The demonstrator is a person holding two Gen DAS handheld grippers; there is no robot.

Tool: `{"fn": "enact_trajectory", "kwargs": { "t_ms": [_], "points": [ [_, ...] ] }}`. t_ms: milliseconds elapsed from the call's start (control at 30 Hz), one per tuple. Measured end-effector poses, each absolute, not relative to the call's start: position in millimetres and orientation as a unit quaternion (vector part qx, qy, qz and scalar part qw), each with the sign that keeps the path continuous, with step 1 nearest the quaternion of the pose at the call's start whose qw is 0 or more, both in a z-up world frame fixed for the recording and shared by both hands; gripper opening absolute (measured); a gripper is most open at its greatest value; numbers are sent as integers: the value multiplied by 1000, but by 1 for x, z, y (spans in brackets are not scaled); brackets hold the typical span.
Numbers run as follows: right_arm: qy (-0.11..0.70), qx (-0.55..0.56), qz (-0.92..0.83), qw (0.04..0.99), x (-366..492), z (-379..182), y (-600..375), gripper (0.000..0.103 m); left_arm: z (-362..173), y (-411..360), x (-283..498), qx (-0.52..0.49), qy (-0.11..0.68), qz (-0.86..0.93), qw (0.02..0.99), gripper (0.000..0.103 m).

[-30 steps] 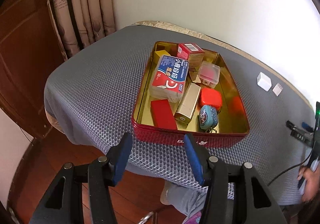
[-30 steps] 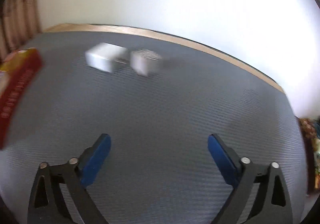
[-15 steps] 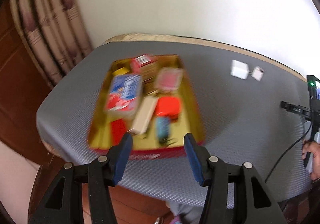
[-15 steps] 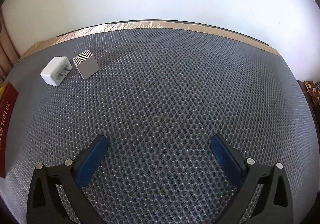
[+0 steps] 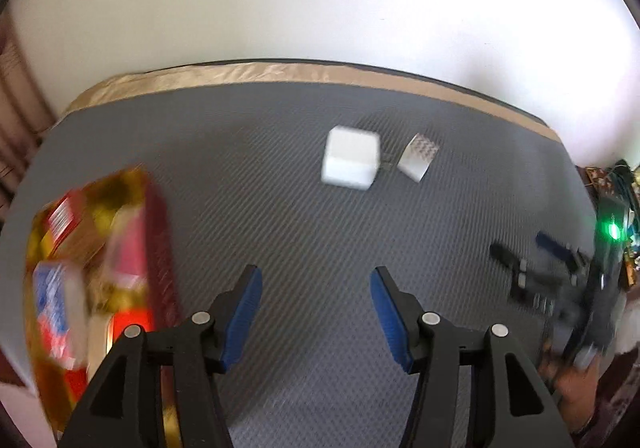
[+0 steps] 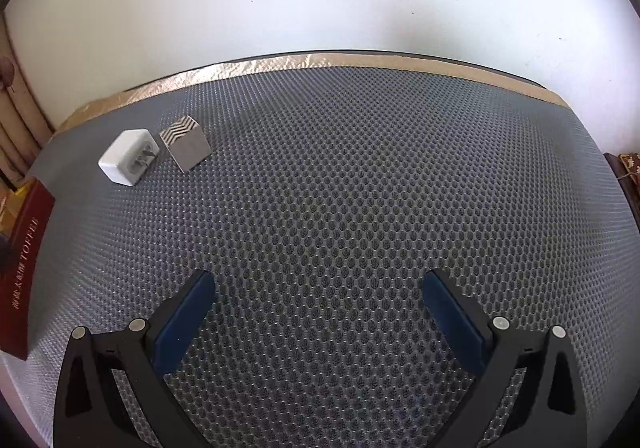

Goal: Organize rigid objects
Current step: 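Grasp the white plug charger with the left gripper, then carry the white charger toward the tin with the left gripper while the right gripper grasps the chevron cube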

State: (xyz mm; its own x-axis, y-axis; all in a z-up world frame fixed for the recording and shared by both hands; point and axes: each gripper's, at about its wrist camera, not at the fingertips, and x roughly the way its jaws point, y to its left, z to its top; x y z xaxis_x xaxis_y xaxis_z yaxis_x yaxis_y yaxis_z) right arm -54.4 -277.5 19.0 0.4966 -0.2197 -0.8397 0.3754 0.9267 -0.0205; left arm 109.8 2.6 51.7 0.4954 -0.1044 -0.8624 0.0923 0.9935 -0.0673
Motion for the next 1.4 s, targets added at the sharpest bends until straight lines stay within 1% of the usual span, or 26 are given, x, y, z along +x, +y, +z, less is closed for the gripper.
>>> {"fn": "enact_trajectory", "kwargs": {
  "t_ms": [133, 233, 333, 533, 767, 867, 900, 933, 1033, 1167, 1300, 1400],
  "points": [
    [464, 86, -162, 867, -62, 23, -278, 103, 50, -16, 151, 36, 494, -73, 866, 58],
    [459, 89, -155, 870, -67, 25, -278, 103, 34, -28, 184, 50, 527, -118, 840, 58],
    [457, 92, -150, 872, -72, 27, -279, 103, 25, -31, 205, 53, 537, -131, 831, 58],
    [455, 94, -143, 874, -76, 31, -280, 103, 12, -21, 241, -4, 562, -155, 813, 58],
    [454, 94, -141, 875, -78, 31, -281, 103, 3, -31, 262, 17, 576, -162, 801, 58],
    [453, 95, -142, 875, -82, 32, -281, 103, -1, -31, 270, -6, 570, -163, 805, 58],
    [453, 95, -141, 875, -80, 31, -282, 103, -2, -27, 271, -26, 567, -162, 807, 58],
    [453, 95, -142, 875, -79, 32, -282, 103, -3, -26, 271, -40, 564, -161, 809, 52],
    [454, 97, -142, 874, -76, 30, -282, 103, 0, -19, 261, -35, 549, -153, 821, 52],
    [459, 101, -137, 872, -69, 29, -284, 103, 0, -16, 225, -52, 537, -146, 829, 52],
    [452, 100, -111, 879, -69, 34, -284, 103, -3, -12, 171, -71, 527, -129, 837, 52],
    [456, 85, -45, 885, -63, 39, -273, 103, -3, 8, 130, -107, 521, -110, 840, 52]
  ]
}}
